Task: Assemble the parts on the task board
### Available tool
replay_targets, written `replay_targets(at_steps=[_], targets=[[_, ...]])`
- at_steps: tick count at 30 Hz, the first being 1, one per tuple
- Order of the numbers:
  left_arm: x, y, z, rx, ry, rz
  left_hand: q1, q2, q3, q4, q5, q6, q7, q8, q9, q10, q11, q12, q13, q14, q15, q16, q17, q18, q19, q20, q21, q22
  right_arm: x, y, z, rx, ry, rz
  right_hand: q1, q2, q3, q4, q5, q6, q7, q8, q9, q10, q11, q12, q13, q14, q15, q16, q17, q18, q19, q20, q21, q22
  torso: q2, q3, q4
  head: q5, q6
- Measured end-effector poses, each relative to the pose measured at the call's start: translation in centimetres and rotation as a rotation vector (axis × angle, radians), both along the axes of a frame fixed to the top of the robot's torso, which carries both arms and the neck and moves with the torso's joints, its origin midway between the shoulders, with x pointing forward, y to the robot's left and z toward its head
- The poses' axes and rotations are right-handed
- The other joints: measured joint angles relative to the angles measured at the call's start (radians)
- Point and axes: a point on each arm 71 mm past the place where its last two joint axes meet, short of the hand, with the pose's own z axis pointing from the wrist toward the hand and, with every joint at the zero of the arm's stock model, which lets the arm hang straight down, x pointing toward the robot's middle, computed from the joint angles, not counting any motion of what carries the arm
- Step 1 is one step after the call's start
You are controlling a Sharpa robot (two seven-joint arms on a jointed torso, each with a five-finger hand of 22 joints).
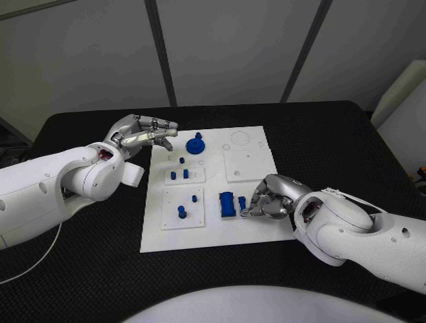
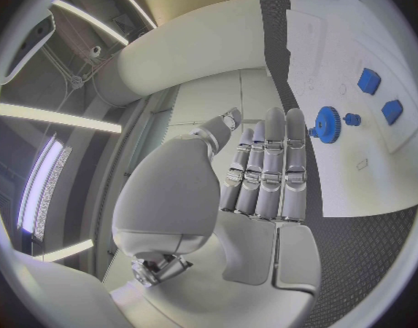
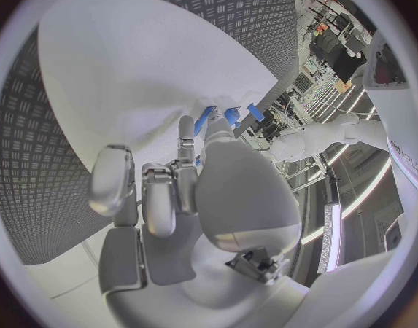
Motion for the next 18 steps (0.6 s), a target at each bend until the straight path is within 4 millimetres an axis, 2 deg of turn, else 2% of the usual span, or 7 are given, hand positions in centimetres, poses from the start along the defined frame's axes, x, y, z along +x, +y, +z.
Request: replay_targets(at_steps=[5,10,11,13,15,16,18], targets=[[0.0,0.0,0.0,0.000,0.001,0.001,0.000,0.000,0.000,0.000,0.000,0.000,0.000,0.000,0.000,-0.001,0.001,0.000,0.000,0.000,0.000,0.000,0.000,0.000,0.000,0.000,0.000,0.000,-0.2,-0.4,0.3,0.035,-0.009,0.001,0.000,0.000,-0.007,0.007,0.013,-0.031,0.010,-0.009,-0.002,0.000,0.000,-0.018,0.000,0.000,0.000,0.000,0.000,0.000,-0.015,0.000,-0.020,-0.027,-0.001,-0.0007,-0.0001,-0.001,0.006],[0.0,0.1,-0.1,0.001,0.001,0.005,0.000,0.000,0.000,0.000,0.000,0.000,0.000,0.000,0.000,-0.004,0.004,0.001,0.000,0.000,0.000,-0.004,-0.001,0.000,0.000,0.000,-0.006,-0.001,0.3,-1.2,0.5,0.115,0.000,-0.001,0.015,0.004,-0.007,0.007,0.035,-0.097,0.042,-0.058,-0.021,-0.032,0.038,-0.141,0.008,-0.004,0.022,-0.042,0.000,0.002,-0.088,0.019,-0.109,-0.149,-0.006,-0.0037,-0.0001,-0.004,0.018],[0.1,0.2,-0.1,0.000,0.001,0.007,0.000,0.000,0.000,0.000,0.000,0.000,0.000,0.000,0.000,-0.004,0.004,0.006,0.000,-0.003,0.002,-0.008,-0.003,0.000,-0.005,0.005,-0.008,-0.003,0.6,-1.4,0.6,0.135,0.000,-0.002,0.029,0.004,-0.007,0.007,0.040,-0.110,0.049,-0.069,-0.026,-0.062,0.041,-0.205,-0.001,0.000,0.026,-0.063,0.000,0.020,-0.115,0.024,-0.145,-0.197,-0.008,-0.0050,0.0001,-0.005,0.020],[0.2,0.3,-0.3,-0.003,0.003,0.014,-0.005,0.005,0.000,0.000,0.000,0.000,0.000,0.000,0.000,-0.004,0.004,0.008,0.000,-0.018,0.002,-0.019,-0.008,0.000,-0.017,0.006,-0.020,-0.008,1.5,-1.9,0.9,0.178,-0.001,-0.010,0.053,0.016,-0.010,0.004,0.042,-0.118,0.057,-0.082,-0.031,-0.097,0.047,-0.285,-0.062,-0.002,0.031,-0.091,0.000,0.024,-0.146,0.030,-0.192,-0.254,-0.012,-0.0069,0.0002,-0.005,0.025],[0.5,0.3,-0.4,-0.009,0.007,0.024,-0.005,0.005,0.004,0.004,0.000,0.000,0.000,0.000,0.000,-0.004,0.004,0.017,0.000,-0.035,0.005,-0.038,-0.016,0.000,-0.035,0.009,-0.038,-0.017,2.8,-2.6,1.1,0.237,0.000,-0.029,0.082,0.024,-0.010,-0.007,0.047,-0.125,0.064,-0.094,-0.036,-0.166,0.053,-0.425,-0.157,-0.001,0.035,-0.155,-0.017,0.056,-0.212,0.036,-0.291,-0.378,-0.019,-0.0093,0.0002,-0.006,0.030],[0.6,0.4,-0.5,-0.012,0.008,0.030,-0.007,0.007,0.006,0.006,0.000,0.004,-0.004,0.000,0.000,-0.004,0.004,0.019,0.000,-0.044,0.007,-0.052,-0.022,0.000,-0.047,0.011,-0.050,-0.023,3.5,-2.8,1.1,0.265,0.001,-0.038,0.099,0.030,-0.007,-0.015,0.047,-0.126,0.065,-0.098,-0.039,-0.212,0.055,-0.521,-0.224,0.001,0.038,-0.199,-0.063,0.072,-0.255,0.039,-0.354,-0.455,-0.022,-0.0105,0.0002,-0.006,0.033],[0.9,0.5,-0.7,-0.021,0.010,0.046,-0.011,0.010,0.012,0.012,0.000,0.006,-0.006,0.000,0.000,-0.004,0.004,0.019,-0.002,-0.058,0.015,-0.091,-0.039,0.000,-0.076,0.018,-0.082,-0.042,5.0,-3.4,1.1,0.339,0.006,-0.064,0.144,0.047,0.007,-0.030,0.035,-0.135,0.073,-0.110,-0.045,-0.304,0.062,-0.707,-0.359,-0.042,0.051,-0.328,-0.208,0.079,-0.318,0.045,-0.456,-0.556,-0.030,-0.0142,-0.0008,-0.008,0.042]])
